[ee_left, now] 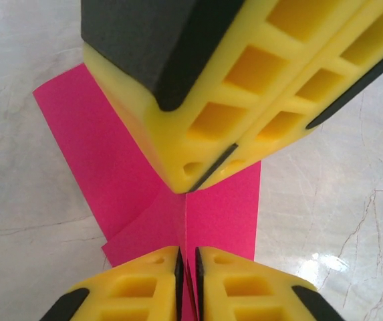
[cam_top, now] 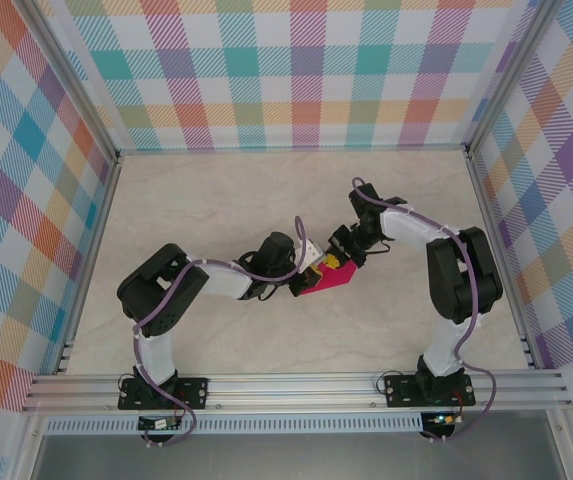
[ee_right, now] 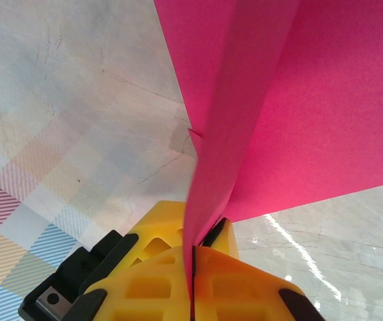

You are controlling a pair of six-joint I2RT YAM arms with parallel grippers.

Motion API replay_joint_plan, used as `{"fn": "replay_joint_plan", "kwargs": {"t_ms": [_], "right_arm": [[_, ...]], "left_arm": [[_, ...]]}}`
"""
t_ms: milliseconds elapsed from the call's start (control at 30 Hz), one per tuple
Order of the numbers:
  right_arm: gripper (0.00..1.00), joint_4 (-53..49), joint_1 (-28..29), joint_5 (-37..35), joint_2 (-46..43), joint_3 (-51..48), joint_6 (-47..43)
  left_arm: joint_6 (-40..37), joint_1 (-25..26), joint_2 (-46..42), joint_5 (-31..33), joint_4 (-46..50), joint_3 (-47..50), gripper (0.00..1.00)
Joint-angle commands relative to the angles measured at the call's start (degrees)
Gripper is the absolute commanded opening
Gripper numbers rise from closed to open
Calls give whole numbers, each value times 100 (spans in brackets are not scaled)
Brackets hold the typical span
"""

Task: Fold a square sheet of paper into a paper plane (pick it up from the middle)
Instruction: Fourth fold the wing at the center of the table.

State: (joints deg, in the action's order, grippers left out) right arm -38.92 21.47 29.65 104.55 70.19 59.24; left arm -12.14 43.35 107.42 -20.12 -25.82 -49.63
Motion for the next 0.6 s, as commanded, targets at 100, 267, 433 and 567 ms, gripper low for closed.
{"fn": "replay_joint_plan", "kwargs": {"t_ms": [100,267,433,567], "right_arm": [[17,-87,-11,115,75,82,-45],[46,-15,-111,48,-201,50,-44],[58,265,-322,-194,-774,-336,-120],[59,683,-429,-506,-1366,-829,-193]], "left_arm": [[62,-73,-15,-168,-125,67,6],[162,-75,28,-282,56,-15,3],[638,-77,84,-615,346,-212,3],[1146,-77,169,-708,578,-391,2]]}}
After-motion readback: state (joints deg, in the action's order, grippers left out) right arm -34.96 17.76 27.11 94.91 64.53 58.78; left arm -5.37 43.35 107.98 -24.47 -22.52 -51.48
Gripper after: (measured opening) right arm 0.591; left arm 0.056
